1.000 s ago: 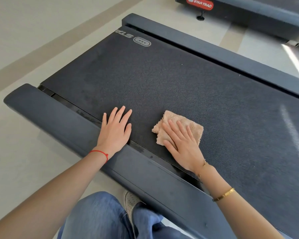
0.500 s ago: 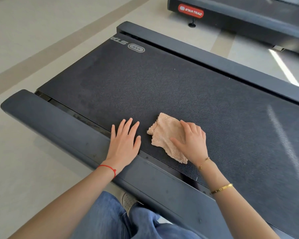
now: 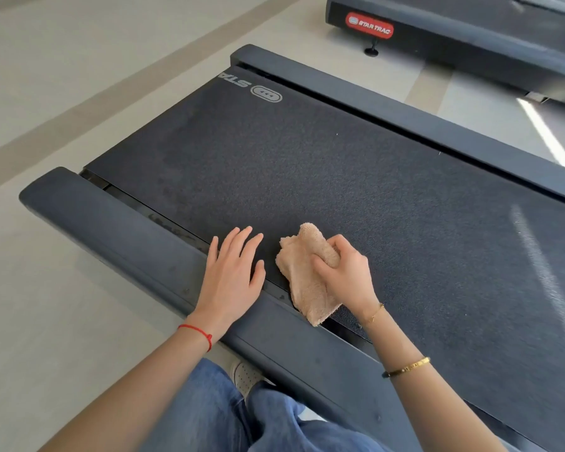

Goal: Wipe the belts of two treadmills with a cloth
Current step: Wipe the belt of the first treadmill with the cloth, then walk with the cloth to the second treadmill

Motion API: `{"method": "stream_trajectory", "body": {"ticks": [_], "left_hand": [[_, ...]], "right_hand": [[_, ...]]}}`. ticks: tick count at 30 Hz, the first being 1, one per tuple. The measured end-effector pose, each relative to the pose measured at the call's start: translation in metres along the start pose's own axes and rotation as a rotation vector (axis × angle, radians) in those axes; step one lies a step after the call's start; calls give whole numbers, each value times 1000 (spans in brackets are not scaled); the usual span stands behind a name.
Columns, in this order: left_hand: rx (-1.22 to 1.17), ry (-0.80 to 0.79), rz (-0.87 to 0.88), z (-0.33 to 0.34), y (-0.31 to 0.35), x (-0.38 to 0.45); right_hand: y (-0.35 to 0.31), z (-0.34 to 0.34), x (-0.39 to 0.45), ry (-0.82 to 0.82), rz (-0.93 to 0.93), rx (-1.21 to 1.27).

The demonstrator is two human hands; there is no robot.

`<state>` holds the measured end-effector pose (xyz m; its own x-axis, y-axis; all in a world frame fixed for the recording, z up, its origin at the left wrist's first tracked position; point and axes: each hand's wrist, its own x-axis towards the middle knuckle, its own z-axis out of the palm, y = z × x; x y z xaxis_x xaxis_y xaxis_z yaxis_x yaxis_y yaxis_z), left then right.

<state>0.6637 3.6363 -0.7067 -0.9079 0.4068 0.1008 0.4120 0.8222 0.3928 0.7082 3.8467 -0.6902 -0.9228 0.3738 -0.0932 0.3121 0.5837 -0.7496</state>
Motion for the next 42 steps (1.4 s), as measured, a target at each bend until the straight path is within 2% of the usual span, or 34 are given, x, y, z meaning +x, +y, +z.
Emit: {"method": "stream_trajectory", "body": {"ticks": [7,13,17,25,36,42], "left_hand": [[-65,170,-82,-48,-13,-25],[-74,207,-216,-87,-31,-38],[-75,220,-351,-138,-33,-40],[-85,185,-610,-310,-9,-61],[-74,257,-825,-584,72,-84],[-82,293,-918,-691,119,-91]], "right_hand": [[-43,1,-18,-71,-29,317],[-85,11,-3,-159,-62,331],[-136,5,7,-233,-62,312],[-295,-53,3,-358,-101,277],[-528,-189,-36,-504,-205,261],[-616,-261,-45,-575,-268,250]]}}
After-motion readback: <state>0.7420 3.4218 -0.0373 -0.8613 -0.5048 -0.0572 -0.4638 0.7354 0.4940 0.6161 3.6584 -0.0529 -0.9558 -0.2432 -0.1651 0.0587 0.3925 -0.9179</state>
